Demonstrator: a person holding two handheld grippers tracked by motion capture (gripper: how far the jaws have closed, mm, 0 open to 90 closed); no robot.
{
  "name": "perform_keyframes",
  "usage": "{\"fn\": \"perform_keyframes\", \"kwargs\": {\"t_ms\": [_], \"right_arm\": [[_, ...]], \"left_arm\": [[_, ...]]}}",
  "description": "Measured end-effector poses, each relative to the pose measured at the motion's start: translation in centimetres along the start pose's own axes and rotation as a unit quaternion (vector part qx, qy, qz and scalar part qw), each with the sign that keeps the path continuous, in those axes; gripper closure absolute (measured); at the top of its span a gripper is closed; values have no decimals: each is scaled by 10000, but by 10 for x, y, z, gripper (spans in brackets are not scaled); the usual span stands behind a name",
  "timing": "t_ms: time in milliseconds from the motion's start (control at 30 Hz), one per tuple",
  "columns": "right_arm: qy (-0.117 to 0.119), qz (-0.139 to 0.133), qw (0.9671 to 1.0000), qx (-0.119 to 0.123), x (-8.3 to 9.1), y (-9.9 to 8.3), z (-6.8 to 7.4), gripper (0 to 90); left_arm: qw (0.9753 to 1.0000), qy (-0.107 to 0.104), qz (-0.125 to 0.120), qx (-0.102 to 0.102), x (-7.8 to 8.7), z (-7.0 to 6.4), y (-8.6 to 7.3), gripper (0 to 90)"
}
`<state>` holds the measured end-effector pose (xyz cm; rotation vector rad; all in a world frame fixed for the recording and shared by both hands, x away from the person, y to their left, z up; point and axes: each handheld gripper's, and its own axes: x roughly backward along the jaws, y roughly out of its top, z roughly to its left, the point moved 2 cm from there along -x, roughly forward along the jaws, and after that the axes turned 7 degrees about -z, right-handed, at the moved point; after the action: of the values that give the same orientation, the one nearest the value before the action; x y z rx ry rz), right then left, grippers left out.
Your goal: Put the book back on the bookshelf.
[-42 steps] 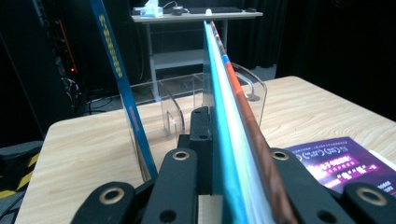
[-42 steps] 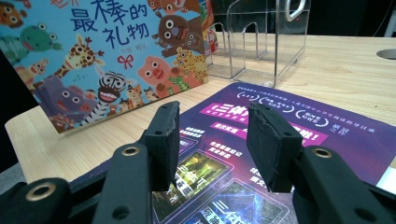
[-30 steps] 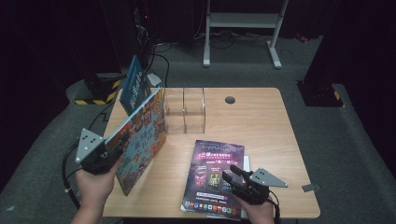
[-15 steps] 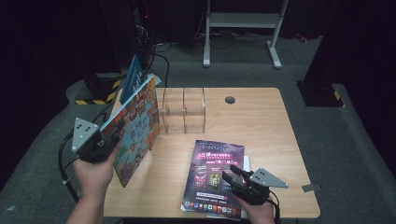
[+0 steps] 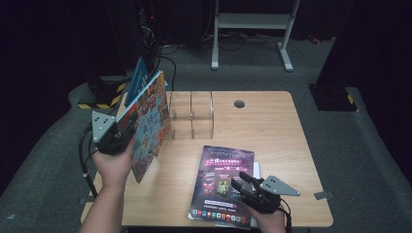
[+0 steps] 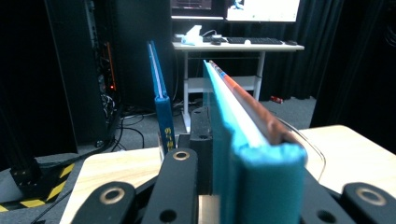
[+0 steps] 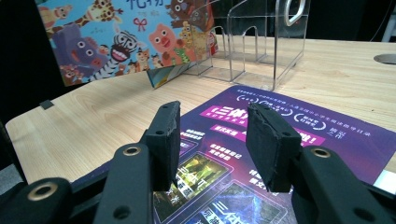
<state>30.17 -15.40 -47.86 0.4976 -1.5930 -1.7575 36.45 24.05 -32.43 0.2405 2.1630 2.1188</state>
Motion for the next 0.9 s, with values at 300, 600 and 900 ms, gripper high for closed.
{"fn": "perform_keyframes", "kwargs": {"t_ms": [300, 600, 900], "right_arm": [[3, -15, 10000, 14, 2, 1, 0, 555], [-6, -51, 10000, -13, 5, 2, -1, 556], [24, -80, 10000, 17, 6, 2, -1, 557]], "left_arm": [[9999, 146, -36, -77, -19, -3, -4, 814], [9995, 310, -60, -74, -38, -4, -8, 814], [9991, 405, -111, -74, -49, -5, -12, 814]]}}
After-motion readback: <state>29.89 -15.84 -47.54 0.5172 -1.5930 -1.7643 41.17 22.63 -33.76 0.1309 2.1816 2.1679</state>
